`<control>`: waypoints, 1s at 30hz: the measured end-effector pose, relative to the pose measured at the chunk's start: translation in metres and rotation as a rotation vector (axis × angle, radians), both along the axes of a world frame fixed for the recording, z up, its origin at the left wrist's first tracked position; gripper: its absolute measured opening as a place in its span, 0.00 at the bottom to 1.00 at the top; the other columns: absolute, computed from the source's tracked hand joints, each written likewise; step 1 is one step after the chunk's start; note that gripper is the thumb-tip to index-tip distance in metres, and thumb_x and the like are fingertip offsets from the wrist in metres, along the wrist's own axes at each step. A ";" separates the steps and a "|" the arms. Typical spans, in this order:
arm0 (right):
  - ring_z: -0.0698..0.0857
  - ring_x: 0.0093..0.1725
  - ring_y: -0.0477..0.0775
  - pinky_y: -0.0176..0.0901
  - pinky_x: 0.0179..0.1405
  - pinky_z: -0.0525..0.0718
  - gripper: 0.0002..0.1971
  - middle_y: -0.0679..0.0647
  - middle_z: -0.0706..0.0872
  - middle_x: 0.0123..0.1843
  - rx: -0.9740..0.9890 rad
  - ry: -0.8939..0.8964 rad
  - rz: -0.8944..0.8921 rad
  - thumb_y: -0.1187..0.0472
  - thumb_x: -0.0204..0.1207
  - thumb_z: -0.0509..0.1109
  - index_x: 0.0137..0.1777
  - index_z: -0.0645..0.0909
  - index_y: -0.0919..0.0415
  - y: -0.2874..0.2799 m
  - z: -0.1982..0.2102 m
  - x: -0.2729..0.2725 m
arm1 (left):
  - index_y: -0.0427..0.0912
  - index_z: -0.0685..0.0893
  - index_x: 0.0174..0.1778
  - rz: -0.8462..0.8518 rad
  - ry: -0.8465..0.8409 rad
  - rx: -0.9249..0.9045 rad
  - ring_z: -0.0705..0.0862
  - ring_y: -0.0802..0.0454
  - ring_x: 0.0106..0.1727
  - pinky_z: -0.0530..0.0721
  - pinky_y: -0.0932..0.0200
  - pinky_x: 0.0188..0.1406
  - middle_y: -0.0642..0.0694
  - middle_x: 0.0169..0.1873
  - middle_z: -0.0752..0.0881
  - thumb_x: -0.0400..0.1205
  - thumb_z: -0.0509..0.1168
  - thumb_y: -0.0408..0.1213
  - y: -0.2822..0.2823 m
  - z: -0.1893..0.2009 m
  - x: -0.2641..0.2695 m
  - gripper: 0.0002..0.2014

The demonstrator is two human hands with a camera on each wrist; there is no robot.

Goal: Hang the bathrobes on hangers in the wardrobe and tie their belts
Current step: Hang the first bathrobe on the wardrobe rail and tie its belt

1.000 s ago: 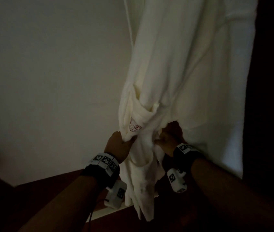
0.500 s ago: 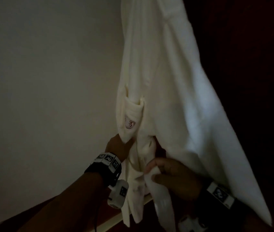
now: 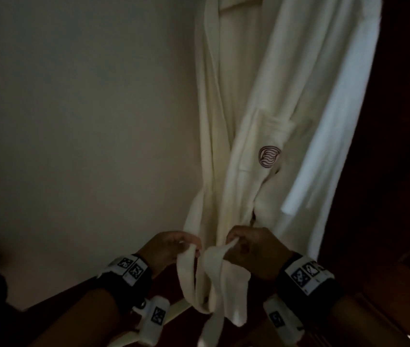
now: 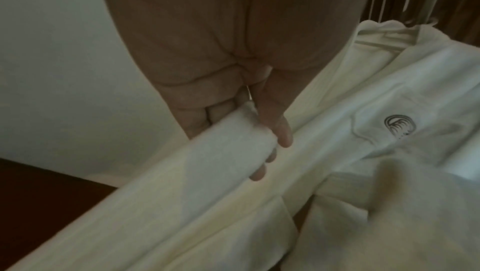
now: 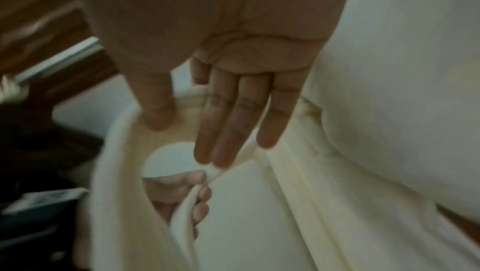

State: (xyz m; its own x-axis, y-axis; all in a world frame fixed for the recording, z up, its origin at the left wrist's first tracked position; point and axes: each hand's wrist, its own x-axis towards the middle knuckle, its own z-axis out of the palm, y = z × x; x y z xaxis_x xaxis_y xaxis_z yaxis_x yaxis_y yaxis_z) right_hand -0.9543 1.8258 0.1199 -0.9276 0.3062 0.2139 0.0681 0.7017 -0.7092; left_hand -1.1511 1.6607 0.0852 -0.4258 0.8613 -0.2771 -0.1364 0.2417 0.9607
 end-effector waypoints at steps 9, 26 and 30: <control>0.79 0.27 0.41 0.31 0.28 0.74 0.18 0.42 0.80 0.24 0.093 -0.132 -0.061 0.36 0.64 0.75 0.35 0.82 0.51 -0.016 0.016 -0.017 | 0.58 0.92 0.48 0.073 -0.012 -0.066 0.87 0.47 0.54 0.81 0.51 0.59 0.48 0.51 0.91 0.76 0.49 0.69 -0.018 -0.010 0.047 0.30; 0.81 0.59 0.54 0.56 0.59 0.84 0.30 0.52 0.77 0.62 -0.642 0.000 -0.468 0.59 0.67 0.78 0.62 0.64 0.45 -0.027 -0.076 -0.004 | 0.46 0.90 0.51 0.002 0.176 0.141 0.88 0.47 0.52 0.85 0.54 0.55 0.45 0.49 0.91 0.71 0.70 0.37 0.009 0.004 0.064 0.13; 0.84 0.61 0.51 0.57 0.64 0.83 0.29 0.51 0.86 0.61 -0.700 -0.269 -0.152 0.48 0.63 0.76 0.66 0.77 0.50 -0.034 -0.097 0.004 | 0.49 0.91 0.47 -0.048 0.162 0.141 0.87 0.44 0.45 0.84 0.50 0.47 0.42 0.44 0.90 0.70 0.72 0.40 0.022 0.008 0.063 0.10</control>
